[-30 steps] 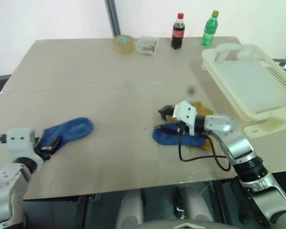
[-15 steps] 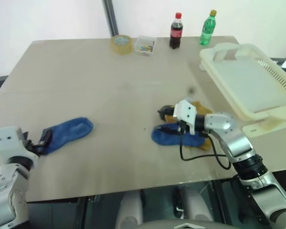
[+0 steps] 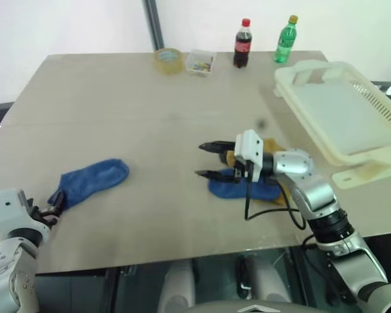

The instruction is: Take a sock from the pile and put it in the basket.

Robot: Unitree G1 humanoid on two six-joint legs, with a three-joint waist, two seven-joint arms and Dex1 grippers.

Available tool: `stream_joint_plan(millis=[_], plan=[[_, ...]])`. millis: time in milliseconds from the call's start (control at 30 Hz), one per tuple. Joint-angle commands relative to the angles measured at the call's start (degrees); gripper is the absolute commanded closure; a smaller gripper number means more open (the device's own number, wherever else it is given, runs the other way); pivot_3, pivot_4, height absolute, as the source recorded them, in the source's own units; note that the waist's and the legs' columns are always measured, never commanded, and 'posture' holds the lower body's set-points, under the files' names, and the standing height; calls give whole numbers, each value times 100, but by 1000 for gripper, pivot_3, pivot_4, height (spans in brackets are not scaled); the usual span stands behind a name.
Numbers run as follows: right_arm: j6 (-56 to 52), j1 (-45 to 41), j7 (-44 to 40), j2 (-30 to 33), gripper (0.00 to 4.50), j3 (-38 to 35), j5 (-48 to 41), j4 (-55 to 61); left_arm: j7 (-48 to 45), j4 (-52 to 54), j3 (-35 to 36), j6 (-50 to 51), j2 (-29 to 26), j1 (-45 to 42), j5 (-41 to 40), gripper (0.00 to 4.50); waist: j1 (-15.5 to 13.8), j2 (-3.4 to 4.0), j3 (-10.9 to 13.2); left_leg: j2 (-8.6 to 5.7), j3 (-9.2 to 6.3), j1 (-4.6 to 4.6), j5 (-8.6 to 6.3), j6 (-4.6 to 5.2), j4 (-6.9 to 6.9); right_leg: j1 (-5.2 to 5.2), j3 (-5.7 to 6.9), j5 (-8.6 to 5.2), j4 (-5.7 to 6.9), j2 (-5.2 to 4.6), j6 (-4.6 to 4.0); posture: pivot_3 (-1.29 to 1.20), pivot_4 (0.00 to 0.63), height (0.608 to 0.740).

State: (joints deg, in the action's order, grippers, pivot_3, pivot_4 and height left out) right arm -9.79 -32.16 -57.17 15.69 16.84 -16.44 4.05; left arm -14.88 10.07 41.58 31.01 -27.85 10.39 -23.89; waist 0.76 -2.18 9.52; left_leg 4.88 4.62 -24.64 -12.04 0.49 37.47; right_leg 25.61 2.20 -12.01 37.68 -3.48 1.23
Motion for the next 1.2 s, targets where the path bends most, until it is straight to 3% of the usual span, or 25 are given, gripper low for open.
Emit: stream_joint_plan(millis=[33, 67, 133, 233, 267, 367, 400, 533, 633, 767, 900, 967, 1033, 1133, 1200], plan=[[-55, -78, 39, -3, 1584, -174, -181, 302, -106, 12, -63, 2, -89, 0, -50, 793, -1, 0, 0, 0, 0, 0, 0, 0, 0, 0, 0, 0, 0, -1, 0, 0, 150, 740], [-64, -71, 51, 3, 1584, -172, -188, 315, -114, -6, -61, 12, -84, -5, -59, 793, -1, 0, 0, 0, 1, 0, 0, 0, 0, 0, 0, 0, 0, -2, 0, 0, 150, 740], [-70, -52, 70, 15, 1584, -166, -191, 337, -140, -37, -39, 17, -68, -16, -106, 1324, 0, 1, 0, 0, 0, 1, 0, 0, 0, 0, 0, 0, 1, -2, 0, 0, 150, 740], [-67, -31, 77, 28, 1584, -157, -185, 336, -195, -27, -3, 68, -30, -41, -258, 2649, 2, 1, 0, 0, 0, 2, 0, 0, 0, 0, 0, 0, 1, -2, 0, 0, 150, 740], [-68, -24, 83, 28, 1584, -148, -181, 340, -216, -25, 31, 92, -16, -42, -330, 2870, 3, 1, 0, 0, 0, 2, 0, 0, 0, 0, 0, 0, 1, -1, 0, 0, 150, 740], [-19, -44, 68, 26, 1584, -137, -151, 243, -382, 18, 322, 121, 82, -143, -906, 4302, 3, 1, 0, 0, 0, 2, 0, 0, 0, 0, 0, 0, 1, -1, 0, 0, 150, 740], [-12, -55, 67, 21, 1584, -135, -144, 219, -453, 57, 455, 167, 116, -195, -1202, 4440, 5, 0, -1, 0, 0, 1, 0, 0, 0, 0, 0, 0, 1, -1, 0, 0, 150, 740], [-3, -85, 61, -4, 1584, -130, -142, 165, -583, 215, 790, 372, 99, -204, -2002, 4440, 5, -1, -1, 1, -1, 0, 0, 0, 0, 0, 0, 0, 1, -1, 0, 0, 150, 740], [20, -105, 40, -20, 1584, -156, -168, 133, -854, 243, 1264, 745, -249, -95, -2826, 4440, 13, -8, -4, 1, 0, 0, 0, 0, 0, 0, 0, 0, 0, -1, 0, 0, 150, 740], [77, -101, 3, -34, 1584, -223, -236, 107, -800, 104, 1716, 1415, -1348, 231, -2919, 4440, 18, -14, -4, 8, -5, 1, 0, 0, 0, 2, 5, -2, 2, 6, -1, 0, 150, 740], [156, -81, 1, 22, 1584, -293, -242, 59, -1159, -274, 2235, 2966, -3047, 153, -3607, 4440, -12, -1, 4, 12, -11, 2, 2, -7, -1, 4, 14, -9, -3, 5, 7, 0, 150, 740], [141, -68, 33, 56, 1584, -365, -249, 66, -1800, -563, 1894, 3580, -3988, -323, -4130, 4440, -38, 4, 8, 8, -16, -3, -11, -35, -1, 4, 26, -13, -4, -3, 9, 0, 150, 740], [146, -70, 68, 73, 1584, -385, -219, 71, -1756, -280, 1154, 3695, -4125, -803, -4320, 4440, -68, 0, 7, 4, -32, -7, -8, -42, -2, 2, 42, -17, -6, -5, 9, 0, 150, 740], [141, -64, 150, 99, 1584, -385, -161, 124, -1125, 523, -475, 3713, -3453, -1551, -4271, 4440, -38, 77, 7, -22, -15, 1, -9, -42, -6, -12, 26, -10, -17, -36, 2, 0, 150, 740], [107, -51, 229, 119, 1584, -389, -135, 197, -595, 968, -1537, 3787, -2604, -1959, -4211, 4440, -9, 89, 7, -44, 0, 0, -4, -33, -22, -3, 4, -5, -4, -53, -4, 0, 150, 740]])
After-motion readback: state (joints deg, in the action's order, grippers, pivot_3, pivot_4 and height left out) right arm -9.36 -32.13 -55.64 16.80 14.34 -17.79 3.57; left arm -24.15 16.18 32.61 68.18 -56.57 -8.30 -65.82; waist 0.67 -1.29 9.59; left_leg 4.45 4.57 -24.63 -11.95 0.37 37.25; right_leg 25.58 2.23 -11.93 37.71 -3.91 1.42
